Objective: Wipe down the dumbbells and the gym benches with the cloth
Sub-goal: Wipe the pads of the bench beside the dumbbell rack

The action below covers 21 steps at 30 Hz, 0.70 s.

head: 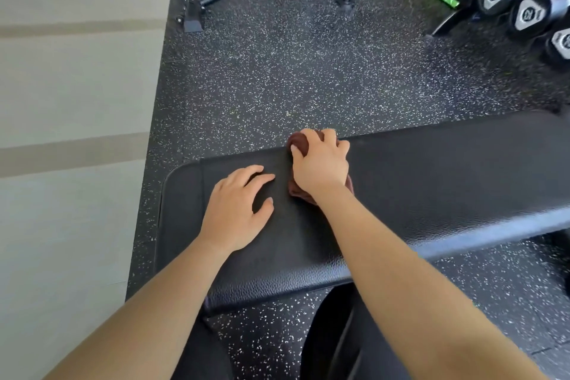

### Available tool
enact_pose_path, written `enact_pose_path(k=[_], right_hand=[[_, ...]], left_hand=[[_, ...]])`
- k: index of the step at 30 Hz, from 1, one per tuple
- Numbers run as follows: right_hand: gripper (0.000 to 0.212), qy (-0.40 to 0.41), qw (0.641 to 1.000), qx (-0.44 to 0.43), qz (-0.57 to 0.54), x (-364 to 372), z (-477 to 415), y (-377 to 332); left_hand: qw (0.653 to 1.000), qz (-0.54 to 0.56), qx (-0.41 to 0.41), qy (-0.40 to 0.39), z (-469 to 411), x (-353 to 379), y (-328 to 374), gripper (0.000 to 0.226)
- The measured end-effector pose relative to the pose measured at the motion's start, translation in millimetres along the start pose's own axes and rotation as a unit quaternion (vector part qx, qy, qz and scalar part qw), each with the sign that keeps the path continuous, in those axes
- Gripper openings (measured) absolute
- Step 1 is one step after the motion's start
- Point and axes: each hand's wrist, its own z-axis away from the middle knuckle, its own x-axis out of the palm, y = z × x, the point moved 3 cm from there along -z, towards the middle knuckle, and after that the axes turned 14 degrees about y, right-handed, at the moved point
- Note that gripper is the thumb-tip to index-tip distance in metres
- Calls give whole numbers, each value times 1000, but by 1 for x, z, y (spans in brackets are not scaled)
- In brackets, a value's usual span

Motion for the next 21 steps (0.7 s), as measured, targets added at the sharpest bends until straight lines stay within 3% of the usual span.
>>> enact_pose_path(k=[6,11,15,21], right_hand=[[42,-25,999,-30,0,-10,10,2],[42,-23,995,-101,-5,-31,87,13],[41,-5,992,-124,-13,-31,140,0],[42,-20,994,-109,-12,-4,92,-30]], left_hand=[[1000,17,-6,-17,1,-3,2,41],[999,10,0,-36,16,-18,-5,41],[1000,-18,-23,-7,45,-39,-31,43],[999,1,-51,17,60,-40,-37,42]])
